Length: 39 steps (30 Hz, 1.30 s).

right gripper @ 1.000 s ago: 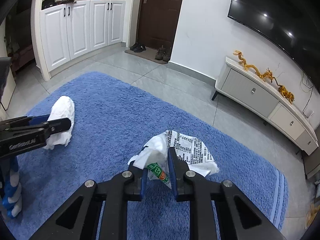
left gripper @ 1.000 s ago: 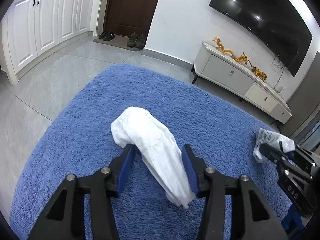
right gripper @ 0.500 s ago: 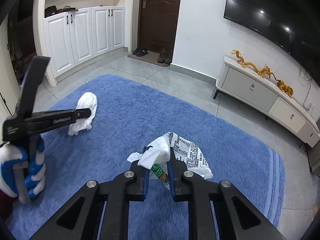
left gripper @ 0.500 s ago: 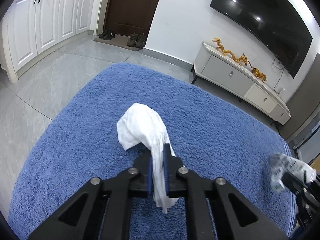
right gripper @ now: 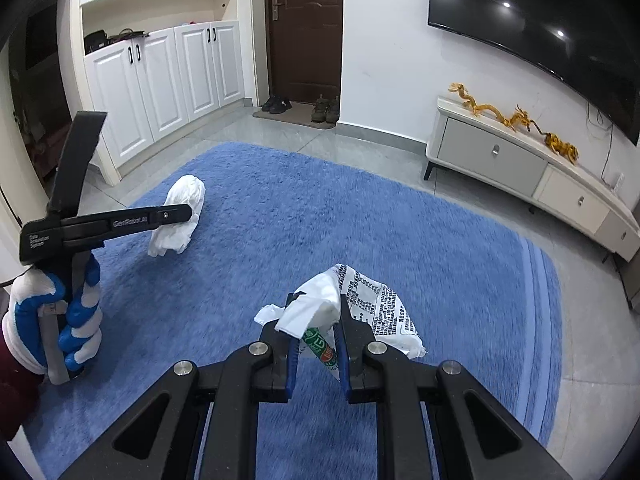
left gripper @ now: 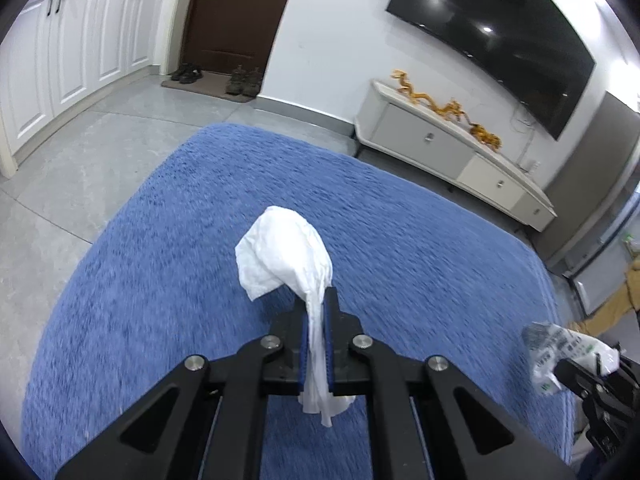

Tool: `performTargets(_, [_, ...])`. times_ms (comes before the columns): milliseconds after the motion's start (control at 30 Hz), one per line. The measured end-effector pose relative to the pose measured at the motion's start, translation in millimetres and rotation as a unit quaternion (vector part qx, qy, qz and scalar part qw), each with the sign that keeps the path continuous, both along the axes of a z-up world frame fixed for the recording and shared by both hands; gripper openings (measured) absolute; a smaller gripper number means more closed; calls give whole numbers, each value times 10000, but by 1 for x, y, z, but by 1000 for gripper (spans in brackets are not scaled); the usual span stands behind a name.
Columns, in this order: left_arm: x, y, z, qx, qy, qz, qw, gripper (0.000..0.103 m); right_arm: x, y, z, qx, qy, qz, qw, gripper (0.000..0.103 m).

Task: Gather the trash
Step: 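Carry the white cloth and white plastic bag with both tools over the bin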

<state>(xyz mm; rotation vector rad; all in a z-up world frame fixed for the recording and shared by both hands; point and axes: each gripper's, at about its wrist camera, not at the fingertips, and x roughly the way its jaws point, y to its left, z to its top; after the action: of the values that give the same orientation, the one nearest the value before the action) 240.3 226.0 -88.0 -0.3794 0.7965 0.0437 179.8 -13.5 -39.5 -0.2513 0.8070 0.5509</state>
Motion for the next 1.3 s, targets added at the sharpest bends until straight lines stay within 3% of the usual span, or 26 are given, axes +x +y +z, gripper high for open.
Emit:
performTargets(700, [-129, -72, 50, 114, -486, -1081, 9929, 6, -97, -58, 31, 582, 23, -308, 9978, 15])
performTargets(1300, [-178, -141, 60, 320, -604, -1755, 9821, 6, -150, -127, 45, 888, -38, -901, 9920, 15])
